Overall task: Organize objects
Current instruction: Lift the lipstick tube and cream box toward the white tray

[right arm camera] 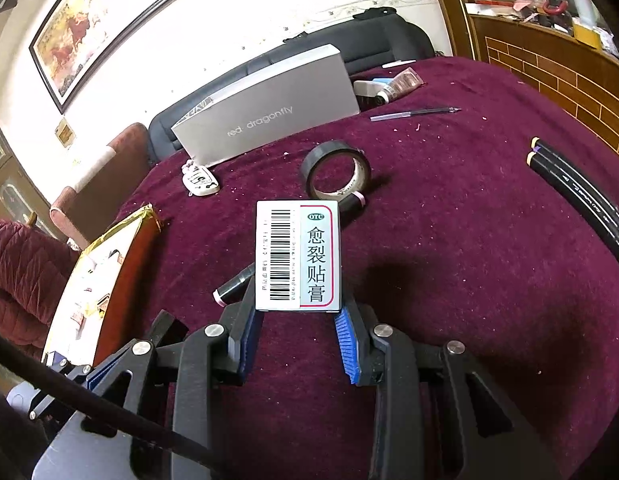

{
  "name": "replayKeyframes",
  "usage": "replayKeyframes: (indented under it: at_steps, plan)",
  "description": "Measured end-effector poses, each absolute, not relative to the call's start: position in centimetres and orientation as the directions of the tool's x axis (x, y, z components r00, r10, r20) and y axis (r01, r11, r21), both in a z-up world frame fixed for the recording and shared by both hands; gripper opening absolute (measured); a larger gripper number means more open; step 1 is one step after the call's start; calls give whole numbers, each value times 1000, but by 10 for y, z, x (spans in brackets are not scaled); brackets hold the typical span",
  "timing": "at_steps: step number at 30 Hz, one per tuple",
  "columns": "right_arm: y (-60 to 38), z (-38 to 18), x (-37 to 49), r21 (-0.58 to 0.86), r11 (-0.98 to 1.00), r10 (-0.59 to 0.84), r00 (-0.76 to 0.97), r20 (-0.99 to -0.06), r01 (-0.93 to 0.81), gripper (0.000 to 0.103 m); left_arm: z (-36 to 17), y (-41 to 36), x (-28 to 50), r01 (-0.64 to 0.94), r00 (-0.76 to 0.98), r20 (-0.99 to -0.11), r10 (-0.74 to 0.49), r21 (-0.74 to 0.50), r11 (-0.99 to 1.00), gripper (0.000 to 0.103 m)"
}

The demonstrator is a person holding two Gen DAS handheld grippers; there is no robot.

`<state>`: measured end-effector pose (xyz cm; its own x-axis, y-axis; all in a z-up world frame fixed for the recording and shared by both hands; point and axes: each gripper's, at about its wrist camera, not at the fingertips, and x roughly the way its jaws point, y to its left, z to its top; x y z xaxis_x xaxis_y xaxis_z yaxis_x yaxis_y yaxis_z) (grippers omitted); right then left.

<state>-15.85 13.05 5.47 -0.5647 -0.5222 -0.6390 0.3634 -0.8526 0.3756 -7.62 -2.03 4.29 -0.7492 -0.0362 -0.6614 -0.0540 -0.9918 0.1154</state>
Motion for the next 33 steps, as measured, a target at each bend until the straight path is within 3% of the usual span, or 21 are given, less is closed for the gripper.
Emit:
replayKeyframes:
  at_steps: [9,33]
  plan:
    - [130,63,-154,341,-858,-513,-611,-603,384,31,50,-18,-69,-36,-775,-628,-66,147,-988,14]
    - [85,100,-99,328,-802,-591,-578,-563,500,31,94,-71,-20,66,-851,-515,-102,89,-994,14]
